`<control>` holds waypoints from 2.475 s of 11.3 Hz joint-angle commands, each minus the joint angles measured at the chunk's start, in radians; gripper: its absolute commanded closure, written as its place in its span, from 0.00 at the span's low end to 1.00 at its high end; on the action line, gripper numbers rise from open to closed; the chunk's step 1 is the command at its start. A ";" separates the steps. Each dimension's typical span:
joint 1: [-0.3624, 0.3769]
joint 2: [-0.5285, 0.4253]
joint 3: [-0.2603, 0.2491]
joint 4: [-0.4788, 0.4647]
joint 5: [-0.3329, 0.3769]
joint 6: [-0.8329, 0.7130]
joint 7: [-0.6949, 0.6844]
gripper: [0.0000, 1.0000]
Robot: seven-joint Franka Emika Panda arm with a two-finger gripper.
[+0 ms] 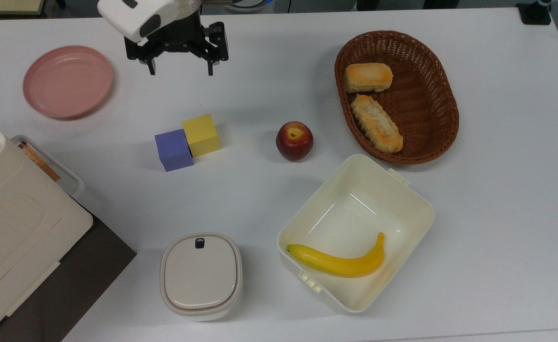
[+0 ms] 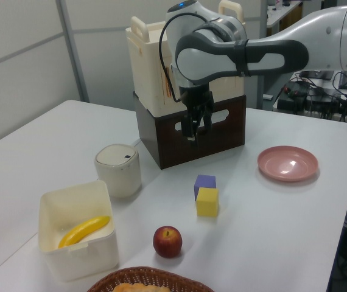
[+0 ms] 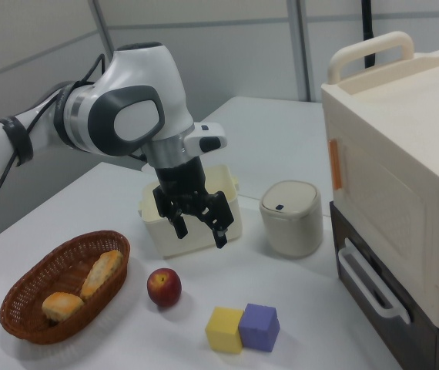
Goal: Put the bread on the table
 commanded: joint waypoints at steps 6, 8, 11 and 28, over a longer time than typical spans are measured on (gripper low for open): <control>0.016 -0.016 -0.006 -0.030 0.014 -0.005 -0.023 0.00; 0.016 -0.016 -0.006 -0.033 0.014 -0.007 -0.038 0.00; 0.045 -0.015 -0.003 -0.061 0.017 -0.007 -0.034 0.00; 0.383 0.071 0.001 -0.081 0.063 -0.099 0.016 0.00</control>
